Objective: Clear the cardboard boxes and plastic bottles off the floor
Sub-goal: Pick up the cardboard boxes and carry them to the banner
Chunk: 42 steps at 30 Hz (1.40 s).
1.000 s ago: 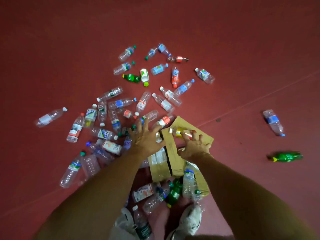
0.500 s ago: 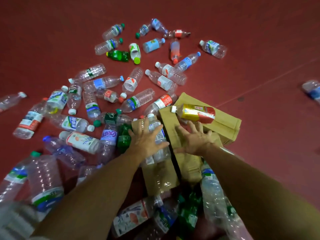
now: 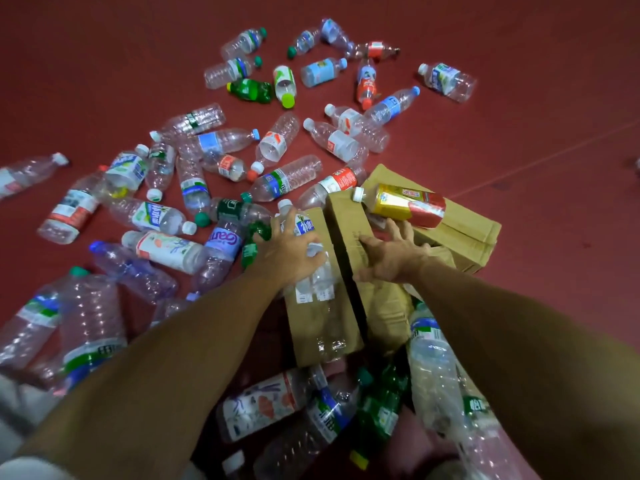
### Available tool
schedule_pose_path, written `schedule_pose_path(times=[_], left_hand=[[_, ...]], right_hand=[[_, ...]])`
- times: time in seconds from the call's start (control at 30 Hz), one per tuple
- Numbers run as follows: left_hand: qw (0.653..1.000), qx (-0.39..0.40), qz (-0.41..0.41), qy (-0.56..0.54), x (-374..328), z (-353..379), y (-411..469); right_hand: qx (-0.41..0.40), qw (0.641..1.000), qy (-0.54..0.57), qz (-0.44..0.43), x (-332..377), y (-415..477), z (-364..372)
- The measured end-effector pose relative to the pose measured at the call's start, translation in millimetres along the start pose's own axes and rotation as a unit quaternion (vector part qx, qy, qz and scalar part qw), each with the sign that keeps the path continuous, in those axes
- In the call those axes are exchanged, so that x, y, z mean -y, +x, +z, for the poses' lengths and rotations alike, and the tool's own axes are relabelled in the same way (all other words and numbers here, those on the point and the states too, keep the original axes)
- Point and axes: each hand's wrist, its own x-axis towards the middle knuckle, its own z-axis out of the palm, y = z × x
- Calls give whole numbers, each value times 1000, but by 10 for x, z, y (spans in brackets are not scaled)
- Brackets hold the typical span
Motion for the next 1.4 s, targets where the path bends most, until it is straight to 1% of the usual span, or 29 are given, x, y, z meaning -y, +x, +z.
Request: schedule_pose_path(times=[0.1,0.2,0.27,0.33,0.4,0.47,0.5,0.57,0.63,0.77,0.87,1.0,1.2,1.33,1.4], left_hand=[[999,-18,-22,-20,97,18,-47],[999,-9,-50,21,196,-23,-33],[997,-27,-45,53,222,-76,-35],[996,-37,-20,76,227,-129,-45],[996,-6,2,90,254,-162,-55],[994,42,-6,103,325,-164,-79],[992,51,-15,118,371,-150,-99],[987,39,-27,156,444,-129,-144],[984,30,-40,171,487,-145,-168],[979,66,-85,173,593,-214,-193],[976,86,-92,179,674,-230,-229],[980,75,-80,167,607,-222,-198],[986,74,-45,140,376,-86,-84],[984,59,-10,170,249,-43,-34],[985,51,7,165,162,-18,-12]], right_hand=[[-7,1000,23,-4,48,-8,7],[-19,999,31,-5,76,-14,25],[-24,999,36,-4,81,-2,13],[-24,999,43,-5,100,17,13],[-21,999,46,-10,136,34,37],[-19,999,47,-17,172,45,55],[-19,998,49,-21,188,55,57],[-20,998,49,-30,216,86,53],[-22,998,46,-37,246,114,56],[-22,998,43,-47,330,145,71],[-13,997,52,-49,386,158,74],[-17,996,81,-38,418,165,68],[-62,985,158,-36,350,121,-28],[-112,966,229,-37,192,76,-132],[-126,954,271,-33,67,40,-159]])
